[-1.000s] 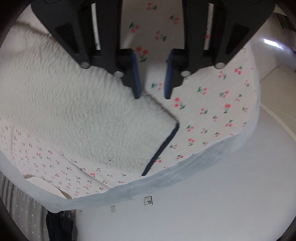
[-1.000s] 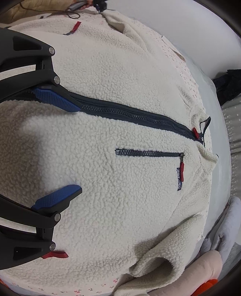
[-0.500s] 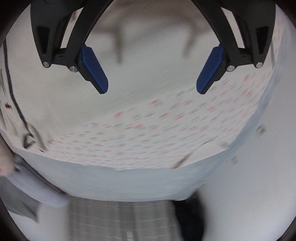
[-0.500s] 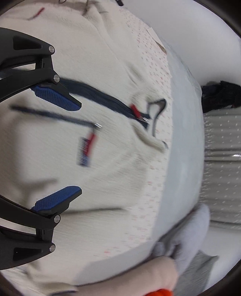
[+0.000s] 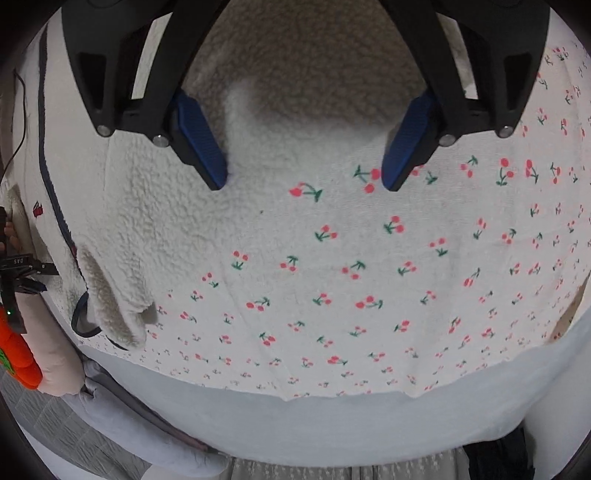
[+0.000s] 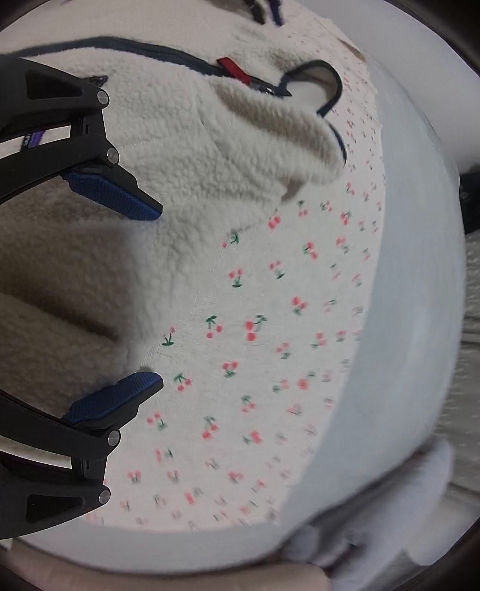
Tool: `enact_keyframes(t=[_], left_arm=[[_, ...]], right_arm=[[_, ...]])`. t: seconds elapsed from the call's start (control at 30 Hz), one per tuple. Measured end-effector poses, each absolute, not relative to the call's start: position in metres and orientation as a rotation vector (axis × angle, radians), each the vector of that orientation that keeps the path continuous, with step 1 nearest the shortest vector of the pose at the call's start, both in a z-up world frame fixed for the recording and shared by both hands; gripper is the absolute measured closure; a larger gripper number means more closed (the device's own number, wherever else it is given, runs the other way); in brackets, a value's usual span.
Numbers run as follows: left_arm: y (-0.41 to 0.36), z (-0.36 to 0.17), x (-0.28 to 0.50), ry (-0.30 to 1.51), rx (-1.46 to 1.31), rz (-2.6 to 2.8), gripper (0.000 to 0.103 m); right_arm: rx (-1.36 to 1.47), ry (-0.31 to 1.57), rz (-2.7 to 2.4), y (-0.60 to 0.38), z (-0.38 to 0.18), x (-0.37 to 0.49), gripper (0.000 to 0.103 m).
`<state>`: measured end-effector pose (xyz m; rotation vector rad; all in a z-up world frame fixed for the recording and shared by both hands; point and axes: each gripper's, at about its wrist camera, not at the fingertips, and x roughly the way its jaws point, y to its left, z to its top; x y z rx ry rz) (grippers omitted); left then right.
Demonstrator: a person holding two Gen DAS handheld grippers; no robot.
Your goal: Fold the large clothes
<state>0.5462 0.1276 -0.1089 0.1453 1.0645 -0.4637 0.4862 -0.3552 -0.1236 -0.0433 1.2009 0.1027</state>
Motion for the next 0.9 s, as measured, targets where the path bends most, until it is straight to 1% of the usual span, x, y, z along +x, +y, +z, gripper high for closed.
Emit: enact_keyframes(t=[0.03,0.07,0.1,0.13,0.17,0.2,0.3,0.37,0.4,0.47,0.57,0.63,0.67,0.73,0.77,0.8,0.83,0.87,0.9], left_arm=[[0.126,-0.107,0.544,1.066,0.133,-0.489,0.037],[0.125,-0.105,0.541,1.076,0.110,-0.505,0.055],[0.125,-0.102,0.536,1.093,0.048,-0.513,0.072],[0.126,-0.101,0.531,1.099,0.018,-0.500,0.077],[0.125,-0.100,0.526,1.094,0.005,-0.466,0.085],[0.126,-0.096,0.518,1.068,-0.017,-0.423,0.090],[0.131,-0.080,0.503,0.987,-0.085,-0.325,0.094],[0.130,-0.058,0.490,0.878,-0.098,-0.261,0.095],[0.127,-0.047,0.485,0.811,-0.066,-0.229,0.095],[0.120,-0.033,0.484,0.734,-0.014,-0.163,0.096],[0.122,-0.034,0.500,0.704,0.018,-0.048,0.096],[0.124,-0.046,0.516,0.718,0.048,0.013,0.096],[0.125,-0.054,0.520,0.726,0.065,0.037,0.096],[0.116,-0.081,0.532,0.785,0.137,0.067,0.095],[0.111,-0.096,0.540,0.845,0.182,0.067,0.094],[0.107,-0.105,0.540,0.867,0.212,0.075,0.092],[0.103,-0.108,0.539,0.861,0.240,0.082,0.092],[0.099,-0.105,0.537,0.856,0.262,0.080,0.086],[0.096,-0.100,0.535,0.840,0.281,0.061,0.072]], right_arm=[[-0.021,1.189,0.106,-0.357,-0.126,0.486,0.015],[-0.017,1.174,0.103,-0.356,-0.126,0.483,0.018],[-0.015,1.163,0.106,-0.354,-0.125,0.481,0.031],[-0.011,1.142,0.113,-0.350,-0.122,0.475,0.040],[-0.009,1.124,0.107,-0.347,-0.119,0.469,0.064],[-0.002,1.108,0.098,-0.343,-0.115,0.464,0.079],[-0.034,0.997,-0.005,-0.320,-0.096,0.441,0.085],[-0.071,0.898,-0.049,-0.304,-0.075,0.430,0.087],[-0.077,0.864,-0.066,-0.300,-0.067,0.428,0.087],[-0.070,0.802,-0.085,-0.293,-0.049,0.431,0.088],[-0.107,0.754,-0.113,-0.279,-0.043,0.449,0.088],[-0.119,0.761,-0.132,-0.274,-0.054,0.465,0.088],[-0.086,0.792,-0.147,-0.275,-0.068,0.477,0.086],[-0.055,0.866,-0.172,-0.279,-0.097,0.491,0.083],[-0.068,0.905,-0.195,-0.276,-0.115,0.496,0.079],[-0.106,0.906,-0.222,-0.271,-0.125,0.497,0.072],[-0.151,0.888,-0.245,-0.265,-0.126,0.495,0.070],[-0.186,0.886,-0.259,-0.260,-0.124,0.494,0.067],[-0.199,0.892,-0.252,-0.258,-0.121,0.493,0.058]])
